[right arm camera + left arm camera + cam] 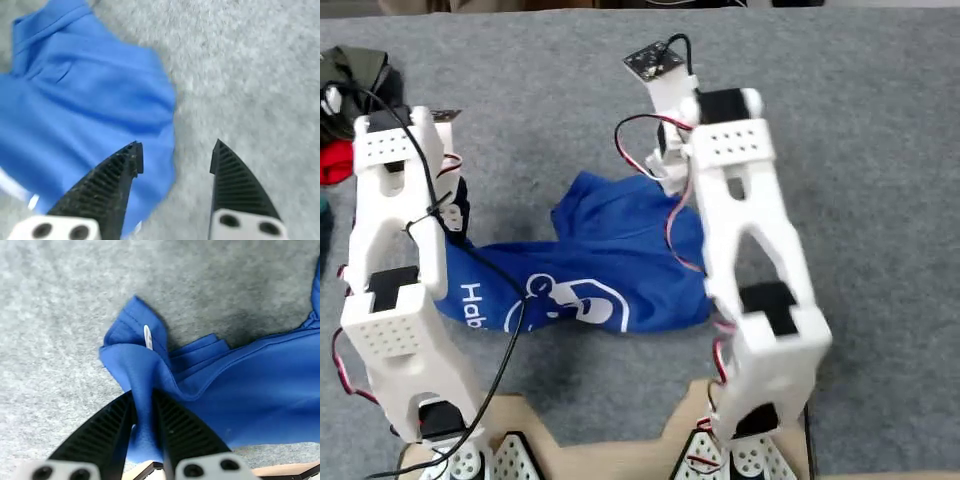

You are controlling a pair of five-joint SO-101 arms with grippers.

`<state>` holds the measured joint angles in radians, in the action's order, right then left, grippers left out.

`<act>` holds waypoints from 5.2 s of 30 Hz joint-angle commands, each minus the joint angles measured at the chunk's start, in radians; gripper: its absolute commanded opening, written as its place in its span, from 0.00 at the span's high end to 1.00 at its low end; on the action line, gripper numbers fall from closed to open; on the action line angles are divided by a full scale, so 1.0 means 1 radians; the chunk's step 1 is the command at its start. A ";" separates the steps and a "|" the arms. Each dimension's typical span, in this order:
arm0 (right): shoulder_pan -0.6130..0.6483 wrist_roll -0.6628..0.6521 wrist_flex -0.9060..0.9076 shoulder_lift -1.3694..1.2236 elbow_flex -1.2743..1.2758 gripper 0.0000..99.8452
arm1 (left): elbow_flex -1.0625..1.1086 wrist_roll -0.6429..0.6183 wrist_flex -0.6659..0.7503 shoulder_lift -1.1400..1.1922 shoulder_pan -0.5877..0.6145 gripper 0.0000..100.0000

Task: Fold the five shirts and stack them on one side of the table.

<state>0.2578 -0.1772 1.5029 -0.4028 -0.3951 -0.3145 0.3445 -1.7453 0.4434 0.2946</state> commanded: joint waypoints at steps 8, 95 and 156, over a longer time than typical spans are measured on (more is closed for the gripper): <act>0.076 0.127 0.132 -0.598 -0.627 0.77 | -0.011 0.008 -0.012 -0.056 0.032 0.98; -0.024 -0.011 0.048 -0.045 -0.039 0.78 | -0.172 -0.002 -0.014 0.124 -0.008 0.98; -0.013 0.193 0.275 -0.225 -0.386 0.99 | -0.221 -0.066 -0.014 0.122 -0.002 0.98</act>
<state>0.2578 -0.0084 1.7637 -0.7265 -0.7327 -0.4634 0.2877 -1.7469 0.5831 0.2869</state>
